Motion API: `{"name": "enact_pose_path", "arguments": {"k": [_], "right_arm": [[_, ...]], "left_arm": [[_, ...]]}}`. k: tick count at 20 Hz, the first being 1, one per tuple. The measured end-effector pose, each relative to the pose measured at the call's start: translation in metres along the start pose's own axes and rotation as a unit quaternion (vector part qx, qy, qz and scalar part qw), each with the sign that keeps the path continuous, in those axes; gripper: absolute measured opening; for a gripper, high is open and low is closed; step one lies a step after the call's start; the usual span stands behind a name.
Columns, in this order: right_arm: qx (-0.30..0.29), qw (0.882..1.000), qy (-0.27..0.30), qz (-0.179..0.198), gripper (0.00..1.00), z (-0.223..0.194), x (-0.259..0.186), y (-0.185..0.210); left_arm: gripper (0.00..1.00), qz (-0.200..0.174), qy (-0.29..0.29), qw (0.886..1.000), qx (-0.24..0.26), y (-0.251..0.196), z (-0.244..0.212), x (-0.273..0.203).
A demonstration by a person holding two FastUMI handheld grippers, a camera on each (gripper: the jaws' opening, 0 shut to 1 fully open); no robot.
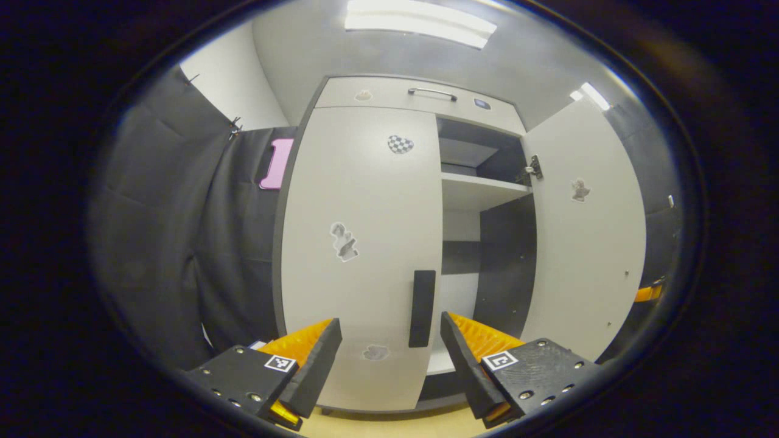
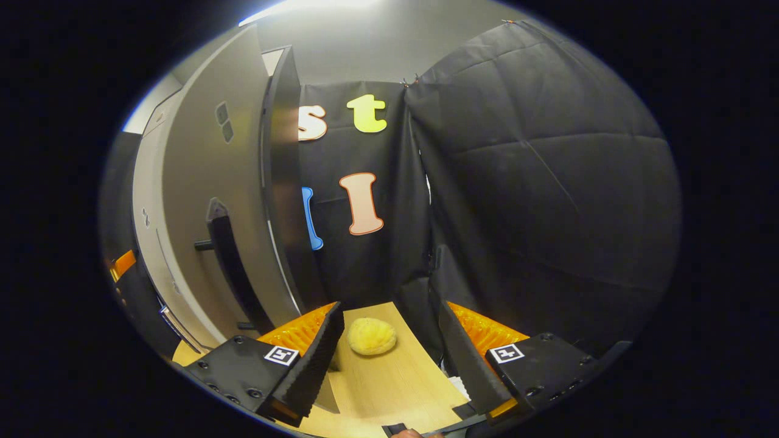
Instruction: Open the right door of the double-door shoe cabinet with the right hand, and open the left door with the left hand.
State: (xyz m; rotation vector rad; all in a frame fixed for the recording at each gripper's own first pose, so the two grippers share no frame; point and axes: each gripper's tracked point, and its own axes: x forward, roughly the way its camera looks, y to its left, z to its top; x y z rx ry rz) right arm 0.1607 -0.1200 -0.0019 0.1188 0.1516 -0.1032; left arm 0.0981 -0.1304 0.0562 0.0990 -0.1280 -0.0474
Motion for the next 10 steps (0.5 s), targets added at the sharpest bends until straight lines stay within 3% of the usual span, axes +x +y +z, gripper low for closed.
{"name": "enact_pose_path", "arguments": {"k": [8, 9, 10], "right_arm": [[-0.022, 1.0, 0.012, 0.012, 0.98, -0.003, 0.062, -0.015], [-0.023, 0.999, 0.014, 0.018, 0.93, -0.003, 0.069, -0.014], [-0.024, 0.999, 0.015, 0.022, 1.0, -0.002, 0.075, -0.014]], "left_arm": [[0.94, 0.022, 0.037, 0.999, 0.02, -0.02, -0.029, 0.072], [0.95, 0.022, 0.041, 0.999, 0.017, -0.023, -0.032, 0.075], [0.95, 0.026, 0.04, 0.999, 0.015, -0.024, -0.031, 0.079]]}}
